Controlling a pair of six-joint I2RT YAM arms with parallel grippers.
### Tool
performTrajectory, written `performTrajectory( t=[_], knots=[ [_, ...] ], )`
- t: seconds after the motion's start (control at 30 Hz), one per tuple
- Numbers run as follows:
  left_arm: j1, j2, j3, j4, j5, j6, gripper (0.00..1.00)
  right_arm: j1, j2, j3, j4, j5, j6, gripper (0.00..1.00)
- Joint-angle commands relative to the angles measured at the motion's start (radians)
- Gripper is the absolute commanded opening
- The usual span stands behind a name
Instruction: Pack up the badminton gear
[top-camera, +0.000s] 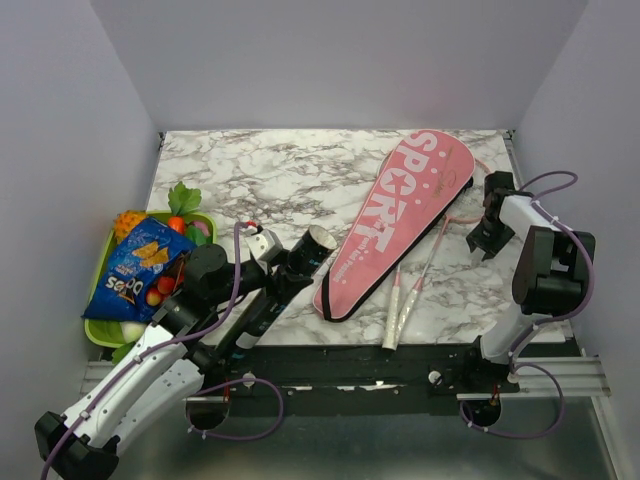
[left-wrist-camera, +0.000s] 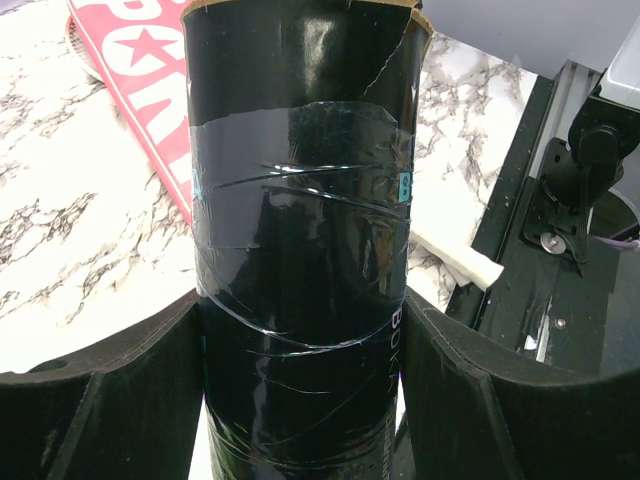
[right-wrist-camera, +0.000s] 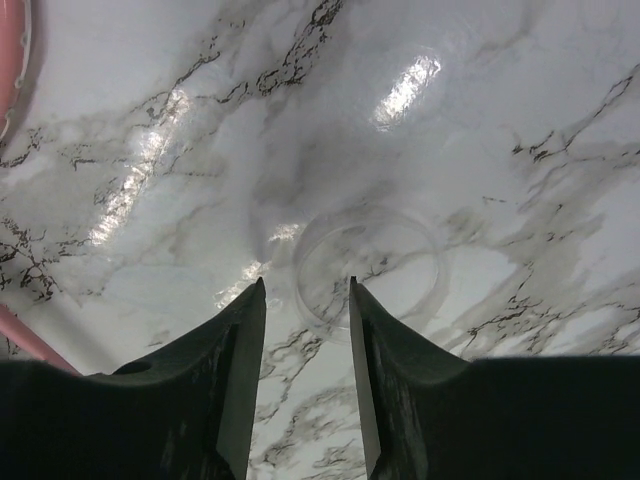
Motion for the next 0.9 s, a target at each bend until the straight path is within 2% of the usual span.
performTrajectory(
  t=[0.0, 0.1, 0.37, 0.43, 0.57, 0.6, 0.77, 0.87],
  knots=[
    [0.004, -0.010, 0.011, -0.006, -0.016, 0.000, 0.00, -0.007, 0.022, 0.009, 0.041, 0.013, -0.005, 0.44],
    [0.004, -0.010, 0.011, -0.008, -0.008, 0.000, 0.00, -0.007, 0.036, -0.009, 0.052, 0.009, -0.008, 0.38],
    [0.004, -0.025, -0.001, -0.013, 0.007, -0.023, 0.00, -0.007, 0.036, -0.032, 0.072, 0.004, -0.019, 0.36],
    [0.004, -0.027, -0.001, -0.013, 0.007, -0.028, 0.00, -0.007, 0.038, -0.032, 0.076, -0.004, -0.022, 0.29],
    [0.004, -0.027, -0.006, -0.014, 0.009, -0.028, 0.00, -0.007, 0.033, -0.040, 0.079, 0.004, -0.035, 0.03],
    [0.004, -0.025, -0.007, -0.013, 0.010, -0.026, 0.00, -0.007, 0.029, -0.041, 0.084, 0.005, -0.042, 0.01],
    [0.004, -0.002, 0.010, -0.020, 0.041, 0.003, 0.00, -0.007, -0.022, -0.044, 0.086, -0.005, -0.078, 0.00],
    [0.004, 0.030, 0.025, -0.017, 0.073, 0.006, 0.00, -0.005, -0.085, -0.061, 0.096, -0.083, -0.114, 0.00]
  ],
)
